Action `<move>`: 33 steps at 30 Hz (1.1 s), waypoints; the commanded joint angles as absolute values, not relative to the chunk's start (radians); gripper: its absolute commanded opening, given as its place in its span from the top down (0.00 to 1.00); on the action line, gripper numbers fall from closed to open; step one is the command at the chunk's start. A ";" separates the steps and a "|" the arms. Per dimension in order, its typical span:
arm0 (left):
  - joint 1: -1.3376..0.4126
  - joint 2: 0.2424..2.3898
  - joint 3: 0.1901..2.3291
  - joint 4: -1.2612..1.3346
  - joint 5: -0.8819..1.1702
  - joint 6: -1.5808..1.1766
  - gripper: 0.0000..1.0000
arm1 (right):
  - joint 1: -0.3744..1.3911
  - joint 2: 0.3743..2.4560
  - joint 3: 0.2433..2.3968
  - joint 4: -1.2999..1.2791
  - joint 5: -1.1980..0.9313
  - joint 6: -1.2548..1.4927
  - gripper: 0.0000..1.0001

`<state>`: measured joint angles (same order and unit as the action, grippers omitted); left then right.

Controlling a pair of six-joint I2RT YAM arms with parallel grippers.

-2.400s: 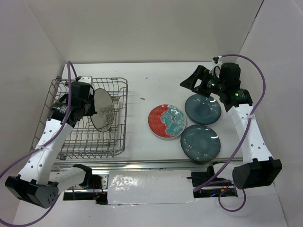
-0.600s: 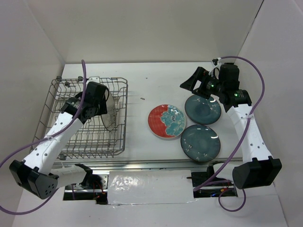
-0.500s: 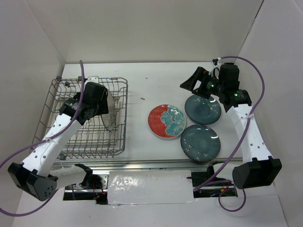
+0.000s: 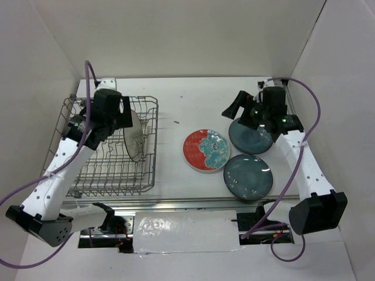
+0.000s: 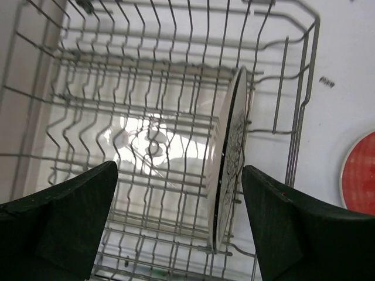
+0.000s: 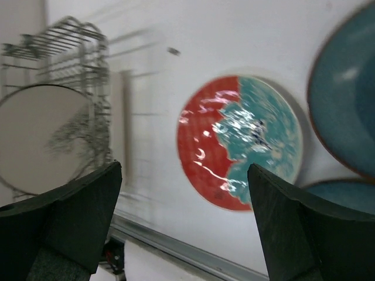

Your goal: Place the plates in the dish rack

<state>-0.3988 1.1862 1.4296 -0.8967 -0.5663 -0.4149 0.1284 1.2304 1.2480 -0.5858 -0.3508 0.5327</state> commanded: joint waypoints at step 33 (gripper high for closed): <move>-0.436 1.459 1.959 -0.834 0.132 -0.273 0.01 | 0.167 1.367 0.890 -0.410 -0.184 0.565 0.25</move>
